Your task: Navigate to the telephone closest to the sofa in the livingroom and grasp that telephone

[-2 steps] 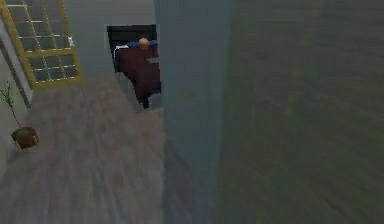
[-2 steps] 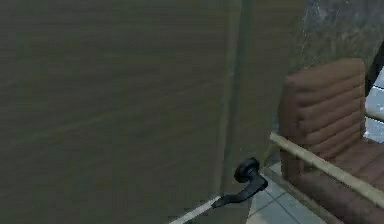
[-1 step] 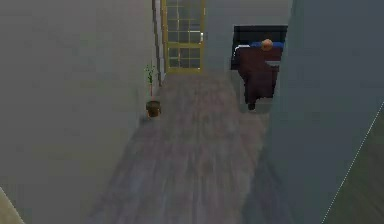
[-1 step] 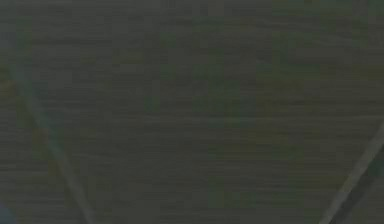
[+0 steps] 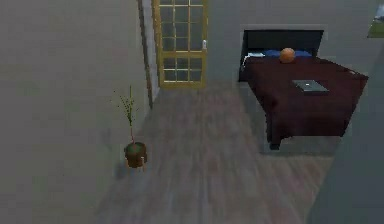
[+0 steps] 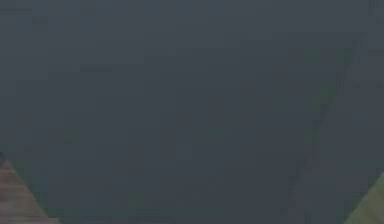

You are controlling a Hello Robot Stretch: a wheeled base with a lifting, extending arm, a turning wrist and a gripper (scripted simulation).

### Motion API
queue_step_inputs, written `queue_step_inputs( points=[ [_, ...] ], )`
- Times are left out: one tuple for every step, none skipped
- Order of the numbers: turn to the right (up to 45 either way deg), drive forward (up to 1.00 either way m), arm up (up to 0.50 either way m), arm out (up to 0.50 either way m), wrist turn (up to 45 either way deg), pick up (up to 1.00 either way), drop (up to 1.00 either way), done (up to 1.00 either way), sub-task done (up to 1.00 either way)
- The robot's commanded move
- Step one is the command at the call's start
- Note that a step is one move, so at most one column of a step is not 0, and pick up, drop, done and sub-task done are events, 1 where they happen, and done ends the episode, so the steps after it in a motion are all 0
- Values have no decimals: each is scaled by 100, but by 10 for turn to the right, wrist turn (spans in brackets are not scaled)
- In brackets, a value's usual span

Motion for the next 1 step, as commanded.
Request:
queue_step_inputs(
  points=[
    [0, 100, 0, 0, 0, 0, 0, 0, 0]
  ],
)
